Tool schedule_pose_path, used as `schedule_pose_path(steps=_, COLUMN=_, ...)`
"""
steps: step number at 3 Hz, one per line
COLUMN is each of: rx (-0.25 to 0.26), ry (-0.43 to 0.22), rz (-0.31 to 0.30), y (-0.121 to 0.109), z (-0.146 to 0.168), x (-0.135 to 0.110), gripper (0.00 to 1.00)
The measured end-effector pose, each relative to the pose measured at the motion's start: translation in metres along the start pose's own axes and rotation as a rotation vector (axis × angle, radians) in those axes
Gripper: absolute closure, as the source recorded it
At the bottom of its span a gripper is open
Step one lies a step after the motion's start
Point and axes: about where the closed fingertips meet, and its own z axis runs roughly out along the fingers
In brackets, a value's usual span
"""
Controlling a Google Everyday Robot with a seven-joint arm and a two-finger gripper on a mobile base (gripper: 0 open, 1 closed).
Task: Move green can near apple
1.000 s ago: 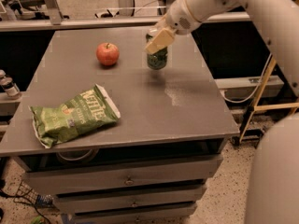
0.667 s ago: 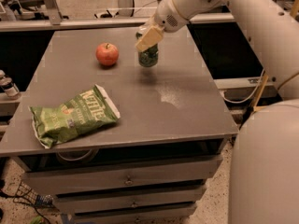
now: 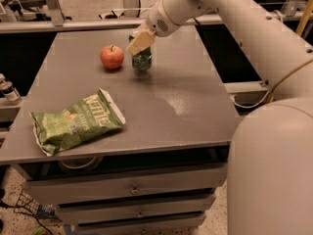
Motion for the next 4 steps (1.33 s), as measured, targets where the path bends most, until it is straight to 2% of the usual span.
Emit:
schedule_pose_path(steps=2, rx=-0.037, ry=-0.027, rz=0.044, y=-0.001, z=0.032, x=-0.002, gripper=1.00)
schedule_pose_path(steps=4, rx=-0.042, ry=-0.028, rz=0.049, y=-0.002, z=0.034, x=-0.003, gripper=0.56)
